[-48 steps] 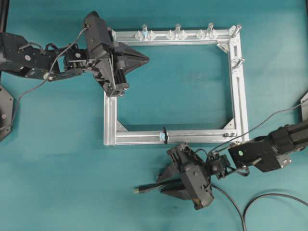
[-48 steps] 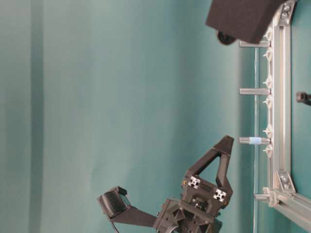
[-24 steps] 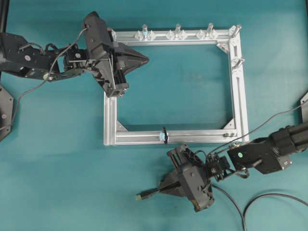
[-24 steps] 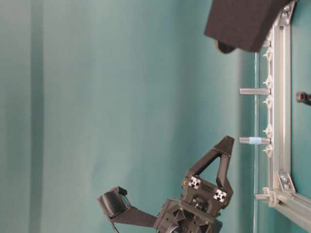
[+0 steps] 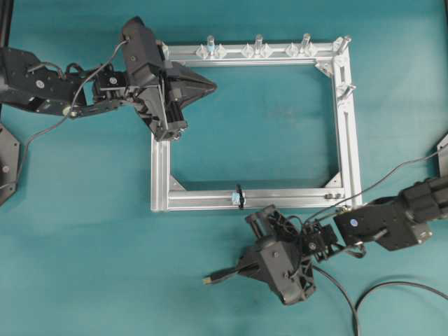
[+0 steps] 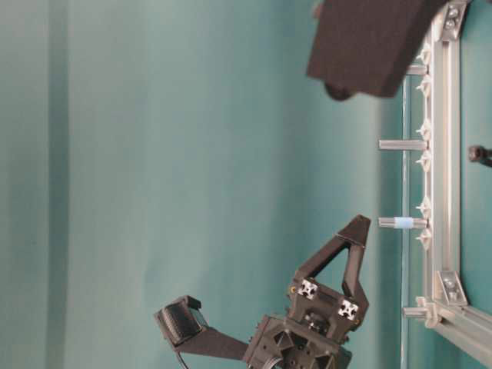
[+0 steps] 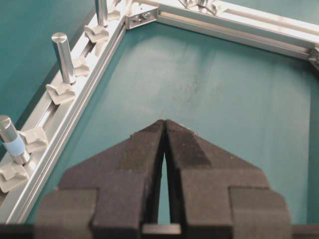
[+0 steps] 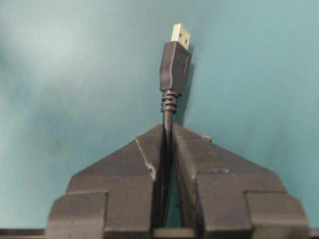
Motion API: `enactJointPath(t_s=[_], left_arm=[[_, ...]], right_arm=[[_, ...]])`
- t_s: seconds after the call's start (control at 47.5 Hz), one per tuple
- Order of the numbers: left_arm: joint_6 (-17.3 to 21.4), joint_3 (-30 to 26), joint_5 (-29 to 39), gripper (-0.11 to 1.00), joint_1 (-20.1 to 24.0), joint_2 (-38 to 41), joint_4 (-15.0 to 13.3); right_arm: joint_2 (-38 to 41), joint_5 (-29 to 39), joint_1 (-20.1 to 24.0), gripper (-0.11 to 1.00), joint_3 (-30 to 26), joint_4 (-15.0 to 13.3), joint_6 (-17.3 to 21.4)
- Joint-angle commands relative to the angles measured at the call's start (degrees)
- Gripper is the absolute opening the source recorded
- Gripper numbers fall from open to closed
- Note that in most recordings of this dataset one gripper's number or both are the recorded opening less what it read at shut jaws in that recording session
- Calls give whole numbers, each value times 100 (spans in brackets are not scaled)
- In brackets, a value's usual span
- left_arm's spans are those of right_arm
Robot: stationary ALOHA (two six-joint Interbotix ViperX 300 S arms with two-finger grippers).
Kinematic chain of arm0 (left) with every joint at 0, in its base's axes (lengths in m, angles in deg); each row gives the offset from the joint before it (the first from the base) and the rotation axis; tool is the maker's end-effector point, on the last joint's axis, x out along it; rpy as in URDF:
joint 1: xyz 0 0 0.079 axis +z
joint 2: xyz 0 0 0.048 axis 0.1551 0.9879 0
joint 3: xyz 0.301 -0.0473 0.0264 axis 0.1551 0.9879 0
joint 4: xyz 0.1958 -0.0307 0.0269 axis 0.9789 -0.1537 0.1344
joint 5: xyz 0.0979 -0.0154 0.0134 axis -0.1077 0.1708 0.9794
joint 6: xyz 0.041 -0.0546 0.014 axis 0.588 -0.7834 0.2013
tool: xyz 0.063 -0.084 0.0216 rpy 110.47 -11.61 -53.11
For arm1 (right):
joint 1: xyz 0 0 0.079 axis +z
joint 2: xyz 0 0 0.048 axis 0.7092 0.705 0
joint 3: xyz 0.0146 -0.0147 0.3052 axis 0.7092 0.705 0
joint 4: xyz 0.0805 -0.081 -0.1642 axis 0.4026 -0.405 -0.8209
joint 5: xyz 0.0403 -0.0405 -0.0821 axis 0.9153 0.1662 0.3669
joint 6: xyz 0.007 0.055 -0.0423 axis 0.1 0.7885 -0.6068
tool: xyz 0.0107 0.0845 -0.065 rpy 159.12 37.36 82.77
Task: Insert the wire through the string loop located in the center.
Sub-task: 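Close the right gripper on the USB cable just behind the plug, then lift the cable and carry it toward the near frame rail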
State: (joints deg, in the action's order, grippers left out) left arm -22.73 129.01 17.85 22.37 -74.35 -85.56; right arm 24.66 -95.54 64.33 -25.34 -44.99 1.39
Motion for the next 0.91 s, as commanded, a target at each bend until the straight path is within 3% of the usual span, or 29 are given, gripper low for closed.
enactJointPath(t_s=[0.0,0.463,0.884], left_arm=[[-44,-44,-18,1,-18,-132,9],[-44,-35,-18,1,-18,-141,9],[-44,-35,-18,1,-18,-141,9]], right_arm=[[-387,132,-18,7,-9,-35,0],[-1336,721,-18,7,334,-97,9],[-2268,1055,-35,7,1063,-88,9]])
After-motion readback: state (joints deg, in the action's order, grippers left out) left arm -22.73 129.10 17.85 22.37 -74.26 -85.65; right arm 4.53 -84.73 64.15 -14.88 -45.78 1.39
